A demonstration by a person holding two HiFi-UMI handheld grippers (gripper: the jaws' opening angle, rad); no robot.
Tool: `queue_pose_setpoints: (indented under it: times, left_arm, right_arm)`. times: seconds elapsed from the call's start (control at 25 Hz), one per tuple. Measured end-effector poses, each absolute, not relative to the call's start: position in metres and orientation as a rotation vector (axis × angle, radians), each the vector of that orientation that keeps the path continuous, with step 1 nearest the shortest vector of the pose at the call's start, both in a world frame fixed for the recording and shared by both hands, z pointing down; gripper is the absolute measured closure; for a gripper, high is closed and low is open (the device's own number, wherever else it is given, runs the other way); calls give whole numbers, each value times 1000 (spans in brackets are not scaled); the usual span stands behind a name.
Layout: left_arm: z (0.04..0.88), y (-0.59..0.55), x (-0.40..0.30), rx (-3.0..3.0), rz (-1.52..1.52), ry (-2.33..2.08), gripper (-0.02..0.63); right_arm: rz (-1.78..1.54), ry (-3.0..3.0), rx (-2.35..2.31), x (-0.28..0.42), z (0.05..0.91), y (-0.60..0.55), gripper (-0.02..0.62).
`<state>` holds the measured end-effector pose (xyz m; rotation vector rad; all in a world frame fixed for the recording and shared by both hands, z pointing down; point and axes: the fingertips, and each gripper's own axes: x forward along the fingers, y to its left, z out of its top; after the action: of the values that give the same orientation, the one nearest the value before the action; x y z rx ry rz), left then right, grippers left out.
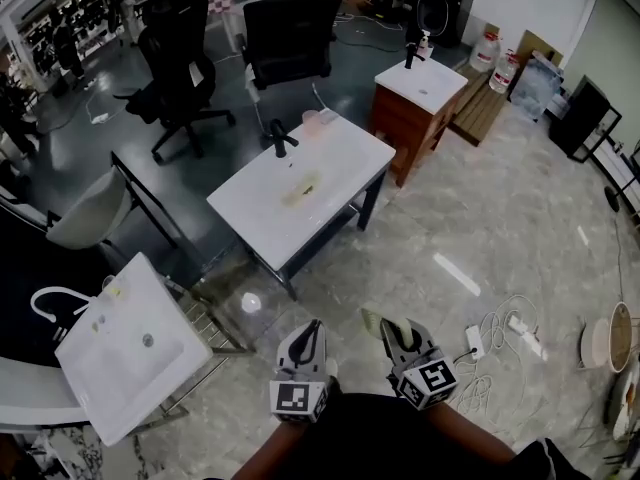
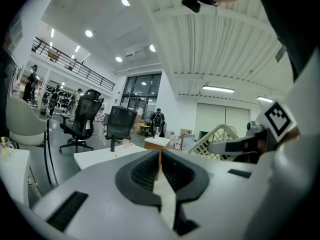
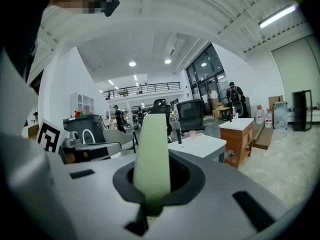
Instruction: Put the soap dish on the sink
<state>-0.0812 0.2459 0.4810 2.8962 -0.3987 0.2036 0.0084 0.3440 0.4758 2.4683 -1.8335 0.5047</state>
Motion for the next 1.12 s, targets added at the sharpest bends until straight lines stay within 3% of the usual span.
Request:
queue_pose_setpoints:
  times: [1.12]
  left_arm:
    - [510, 80, -65, 2787, 243, -721, 586]
  right_arm:
    - [652, -1991, 2325, 72, 512, 171, 589]
